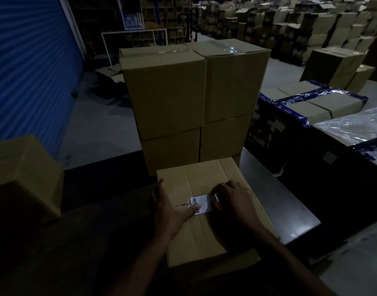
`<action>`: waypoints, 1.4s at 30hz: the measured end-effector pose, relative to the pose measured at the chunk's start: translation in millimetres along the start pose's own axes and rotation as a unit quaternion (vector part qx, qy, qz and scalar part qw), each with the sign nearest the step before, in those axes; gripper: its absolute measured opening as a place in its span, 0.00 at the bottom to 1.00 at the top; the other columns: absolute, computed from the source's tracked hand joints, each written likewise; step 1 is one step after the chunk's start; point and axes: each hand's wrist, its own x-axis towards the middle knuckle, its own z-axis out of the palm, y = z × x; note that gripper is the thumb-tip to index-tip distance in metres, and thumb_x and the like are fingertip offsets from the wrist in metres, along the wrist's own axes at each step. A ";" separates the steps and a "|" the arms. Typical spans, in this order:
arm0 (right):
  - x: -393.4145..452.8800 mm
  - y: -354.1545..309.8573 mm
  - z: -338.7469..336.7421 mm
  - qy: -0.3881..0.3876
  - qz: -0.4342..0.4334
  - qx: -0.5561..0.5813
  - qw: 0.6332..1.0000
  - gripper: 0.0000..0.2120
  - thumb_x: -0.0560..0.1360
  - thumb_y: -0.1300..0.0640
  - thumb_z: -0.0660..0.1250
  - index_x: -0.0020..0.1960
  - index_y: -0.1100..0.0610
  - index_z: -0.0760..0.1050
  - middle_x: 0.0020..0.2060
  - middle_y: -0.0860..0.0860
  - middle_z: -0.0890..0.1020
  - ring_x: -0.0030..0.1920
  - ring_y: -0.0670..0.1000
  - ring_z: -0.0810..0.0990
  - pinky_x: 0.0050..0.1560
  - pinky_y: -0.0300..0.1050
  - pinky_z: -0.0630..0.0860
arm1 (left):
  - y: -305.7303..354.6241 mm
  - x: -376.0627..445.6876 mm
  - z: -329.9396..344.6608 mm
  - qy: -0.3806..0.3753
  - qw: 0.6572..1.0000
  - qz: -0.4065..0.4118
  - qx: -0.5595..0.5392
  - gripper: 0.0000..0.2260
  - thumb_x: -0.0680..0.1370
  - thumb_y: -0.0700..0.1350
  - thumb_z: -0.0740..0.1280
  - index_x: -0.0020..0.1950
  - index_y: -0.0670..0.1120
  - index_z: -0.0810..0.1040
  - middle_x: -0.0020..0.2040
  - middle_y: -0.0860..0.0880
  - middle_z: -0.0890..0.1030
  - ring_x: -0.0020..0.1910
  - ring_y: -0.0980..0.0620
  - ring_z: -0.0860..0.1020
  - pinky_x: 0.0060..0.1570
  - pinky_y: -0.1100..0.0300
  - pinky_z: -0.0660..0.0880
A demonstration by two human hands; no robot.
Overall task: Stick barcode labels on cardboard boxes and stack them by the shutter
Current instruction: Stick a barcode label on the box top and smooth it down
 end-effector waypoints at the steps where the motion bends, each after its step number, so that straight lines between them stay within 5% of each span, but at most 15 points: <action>1: 1.5 -0.3 -1.1 -0.005 0.006 0.001 1.000 0.09 0.74 0.41 0.65 0.53 0.42 0.76 0.49 0.42 0.74 0.49 0.44 0.70 0.51 0.44 0.63 | -0.7 0.4 0.0 0.000 1.000 -0.002 -0.001 0.60 0.60 0.58 0.83 0.80 0.58 0.46 0.80 0.50 0.54 0.77 0.44 0.58 0.68 0.40 0.68; 12: 10.0 -3.6 -5.2 -0.030 -0.005 -0.008 1.000 0.10 0.73 0.44 0.67 0.54 0.42 0.78 0.46 0.42 0.70 0.50 0.46 0.68 0.49 0.44 0.59 | -2.0 0.8 0.0 -0.001 1.000 -0.009 0.019 0.60 0.59 0.61 0.82 0.80 0.59 0.45 0.80 0.51 0.53 0.78 0.44 0.55 0.69 0.39 0.67; 18: 15.3 -5.5 -3.6 -0.060 -0.017 0.003 0.998 0.13 0.71 0.41 0.65 0.53 0.42 0.78 0.48 0.43 0.72 0.53 0.48 0.68 0.54 0.49 0.65 | -1.9 0.2 -0.4 -0.006 1.000 -0.012 0.008 0.60 0.60 0.60 0.82 0.80 0.59 0.45 0.80 0.52 0.53 0.78 0.44 0.56 0.69 0.37 0.67; 36: 18.8 -21.3 -6.0 -0.096 -0.022 0.007 0.995 0.12 0.74 0.45 0.66 0.57 0.39 0.78 0.56 0.47 0.72 0.61 0.50 0.65 0.52 0.48 0.56 | -1.7 1.1 -0.1 -0.001 1.000 -0.009 0.009 0.58 0.61 0.61 0.81 0.80 0.60 0.46 0.79 0.52 0.53 0.77 0.45 0.55 0.69 0.41 0.67; 42: 18.7 -22.3 -3.8 -0.086 -0.021 0.031 0.996 0.10 0.73 0.47 0.68 0.54 0.39 0.78 0.51 0.45 0.71 0.60 0.51 0.66 0.51 0.47 0.56 | -1.0 0.2 -3.1 -0.002 1.000 0.000 0.008 0.58 0.61 0.61 0.81 0.80 0.57 0.48 0.79 0.51 0.54 0.77 0.46 0.56 0.69 0.42 0.67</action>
